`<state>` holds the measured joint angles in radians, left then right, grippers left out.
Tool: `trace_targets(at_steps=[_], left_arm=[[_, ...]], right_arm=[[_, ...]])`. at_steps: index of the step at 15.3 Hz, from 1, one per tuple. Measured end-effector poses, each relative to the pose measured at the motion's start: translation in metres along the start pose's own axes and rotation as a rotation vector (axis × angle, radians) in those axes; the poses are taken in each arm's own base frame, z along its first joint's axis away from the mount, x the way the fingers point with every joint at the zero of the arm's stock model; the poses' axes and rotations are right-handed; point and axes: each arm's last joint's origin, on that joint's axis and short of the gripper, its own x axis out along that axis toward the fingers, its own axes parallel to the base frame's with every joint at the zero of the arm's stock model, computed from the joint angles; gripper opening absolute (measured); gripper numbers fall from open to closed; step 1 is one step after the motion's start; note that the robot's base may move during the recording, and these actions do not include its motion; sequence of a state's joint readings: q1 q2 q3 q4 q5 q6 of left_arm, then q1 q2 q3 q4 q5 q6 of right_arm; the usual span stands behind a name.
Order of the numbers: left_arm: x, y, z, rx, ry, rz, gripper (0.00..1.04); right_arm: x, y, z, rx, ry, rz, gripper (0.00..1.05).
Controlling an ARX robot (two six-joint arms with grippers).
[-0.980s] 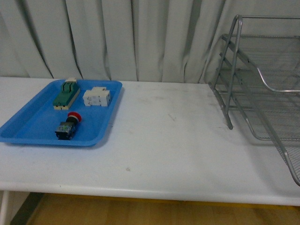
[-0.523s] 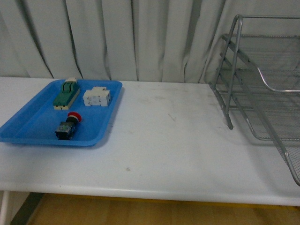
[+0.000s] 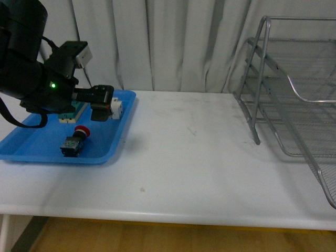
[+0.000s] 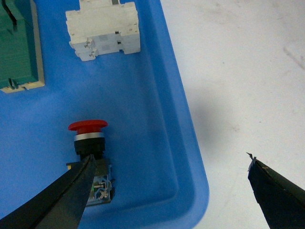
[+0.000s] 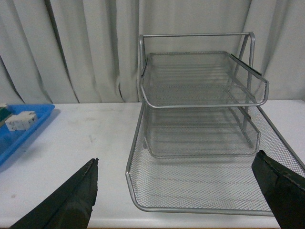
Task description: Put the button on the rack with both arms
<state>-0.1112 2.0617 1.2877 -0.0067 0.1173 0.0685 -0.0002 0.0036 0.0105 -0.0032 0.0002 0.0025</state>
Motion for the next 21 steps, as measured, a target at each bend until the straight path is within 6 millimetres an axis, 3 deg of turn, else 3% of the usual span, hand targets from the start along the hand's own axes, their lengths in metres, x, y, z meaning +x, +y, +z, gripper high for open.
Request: trace_targets(at_steps=[3, 8, 13, 15, 19, 20, 21], left_arm=[[0.031, 0.018, -0.015, -0.031, 0.106, 0.072, 0.98], [0.043, 0.044, -0.023, -0.07, 0.114, 0.138, 0.98], [0.056, 0.045, -0.029, -0.086, 0.146, 0.1, 0.98], [0.072, 0.05, -0.036, -0.09, 0.193, 0.124, 0.98], [0.074, 0.049, -0.03, -0.084, 0.178, 0.111, 0.49], [0.074, 0.048, -0.029, -0.076, 0.177, 0.108, 0.4], [0.074, 0.048, -0.029, -0.07, 0.177, 0.105, 0.39]], right_arm=[[0.0, 0.0, 0.0, 0.0, 0.0, 0.0, 0.98], [0.0, 0.0, 0.0, 0.0, 0.0, 0.0, 0.98], [0.0, 0.0, 0.0, 0.0, 0.0, 0.0, 0.98], [0.0, 0.0, 0.0, 0.0, 0.0, 0.0, 0.98], [0.0, 0.0, 0.0, 0.0, 0.0, 0.0, 0.98], [0.0, 0.0, 0.0, 0.0, 0.0, 0.0, 0.98], [0.0, 0.0, 0.0, 0.0, 0.0, 0.0, 0.98]])
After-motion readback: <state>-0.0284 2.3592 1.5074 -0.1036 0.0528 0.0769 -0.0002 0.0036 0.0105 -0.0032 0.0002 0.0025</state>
